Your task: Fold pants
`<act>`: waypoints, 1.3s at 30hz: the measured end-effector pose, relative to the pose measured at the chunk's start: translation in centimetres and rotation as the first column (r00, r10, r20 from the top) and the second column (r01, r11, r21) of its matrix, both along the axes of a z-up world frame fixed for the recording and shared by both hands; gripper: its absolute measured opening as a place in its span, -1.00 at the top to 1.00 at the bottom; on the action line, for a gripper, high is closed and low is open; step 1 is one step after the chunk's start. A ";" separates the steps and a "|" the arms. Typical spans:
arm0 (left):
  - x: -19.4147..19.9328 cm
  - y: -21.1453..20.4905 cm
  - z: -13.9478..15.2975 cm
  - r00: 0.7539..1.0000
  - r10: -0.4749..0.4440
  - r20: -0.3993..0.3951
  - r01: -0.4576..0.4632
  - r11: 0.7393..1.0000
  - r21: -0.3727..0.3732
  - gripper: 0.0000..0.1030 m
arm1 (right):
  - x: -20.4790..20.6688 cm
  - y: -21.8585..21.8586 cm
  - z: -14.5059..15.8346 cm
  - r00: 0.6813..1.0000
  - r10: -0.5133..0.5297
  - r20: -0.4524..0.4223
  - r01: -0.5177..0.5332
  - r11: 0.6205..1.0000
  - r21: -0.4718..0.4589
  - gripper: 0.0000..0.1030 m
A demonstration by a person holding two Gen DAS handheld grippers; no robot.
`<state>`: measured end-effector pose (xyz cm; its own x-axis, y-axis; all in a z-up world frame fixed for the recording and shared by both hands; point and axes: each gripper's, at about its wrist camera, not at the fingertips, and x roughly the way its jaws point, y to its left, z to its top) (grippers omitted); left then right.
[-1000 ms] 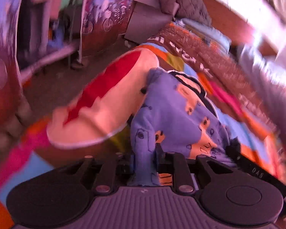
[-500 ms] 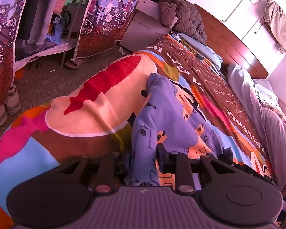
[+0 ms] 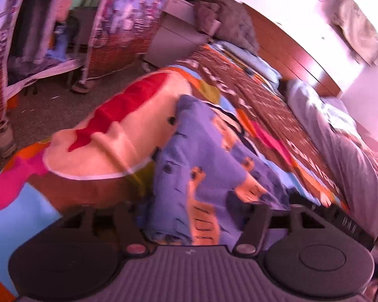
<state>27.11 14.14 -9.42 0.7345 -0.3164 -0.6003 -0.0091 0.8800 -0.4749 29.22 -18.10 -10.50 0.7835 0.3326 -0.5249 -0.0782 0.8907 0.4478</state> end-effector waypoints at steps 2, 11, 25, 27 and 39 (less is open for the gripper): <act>0.0 -0.5 0.4 0.998 -0.056 0.000 0.056 0.998 0.018 -0.86 | -0.5 -0.1 1.3 0.999 -0.037 -0.035 0.037 0.999 -0.003 -0.91; -3.3 -3.2 4.8 0.997 -0.040 0.069 0.030 0.990 0.141 -0.99 | -2.9 -1.0 7.3 0.998 -0.043 -0.040 0.041 0.998 -0.040 -0.98; -13.0 -7.0 12.2 0.971 0.007 0.239 -0.106 0.907 0.407 -0.99 | -15.6 -1.7 11.1 0.981 -0.070 0.182 0.090 0.991 -0.099 -0.98; -14.4 -7.6 12.8 0.965 0.008 0.261 -0.121 0.898 0.422 -0.99 | -17.0 -1.7 11.6 0.976 -0.068 0.208 0.093 0.989 -0.114 -0.98; -19.0 -8.9 13.4 0.952 0.040 0.304 -0.158 0.913 0.376 -0.99 | -22.8 -3.0 13.3 0.948 -0.046 0.315 0.118 0.970 -0.213 -0.99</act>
